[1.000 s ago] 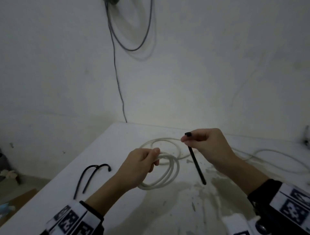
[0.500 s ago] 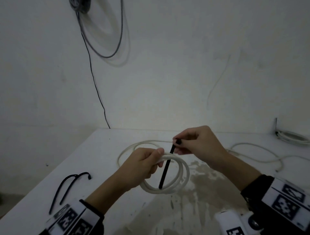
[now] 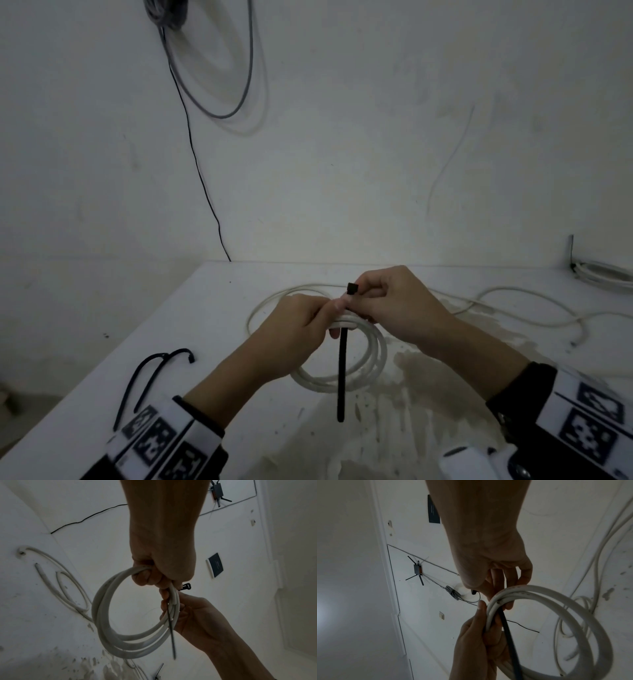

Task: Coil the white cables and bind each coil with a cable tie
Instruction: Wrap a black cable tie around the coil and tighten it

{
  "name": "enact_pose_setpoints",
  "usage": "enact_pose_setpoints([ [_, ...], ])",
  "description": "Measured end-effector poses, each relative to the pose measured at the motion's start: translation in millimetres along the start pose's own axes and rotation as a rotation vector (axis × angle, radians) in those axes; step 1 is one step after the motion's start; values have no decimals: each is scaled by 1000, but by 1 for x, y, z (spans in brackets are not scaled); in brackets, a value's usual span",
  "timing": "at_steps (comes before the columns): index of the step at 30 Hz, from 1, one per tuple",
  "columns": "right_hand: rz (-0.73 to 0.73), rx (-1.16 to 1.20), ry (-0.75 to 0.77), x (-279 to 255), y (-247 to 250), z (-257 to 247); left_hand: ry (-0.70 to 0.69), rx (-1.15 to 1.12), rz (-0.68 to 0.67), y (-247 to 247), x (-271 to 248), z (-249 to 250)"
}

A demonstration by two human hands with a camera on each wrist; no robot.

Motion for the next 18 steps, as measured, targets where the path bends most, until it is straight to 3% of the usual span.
enact_pose_setpoints([
  [8, 116, 60, -53, 0, -4, 13, -32, 154, 54, -3, 7, -2],
  [12, 92, 150, -73, -2, -7, 12, 11, 96, 55, -2, 6, -4],
  [18, 3, 270, -231, -6, -18, 18, 103, -22, 27, -9, 4, -16],
])
Point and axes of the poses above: each hand's wrist, its own x-axis towards the middle knuckle, its own y-axis out of the back of the hand, z = x × y, the point moved 9 cm from there along x, towards the middle knuckle, and after that the axes turned 3 degrees about y, right-handed, at the moved point
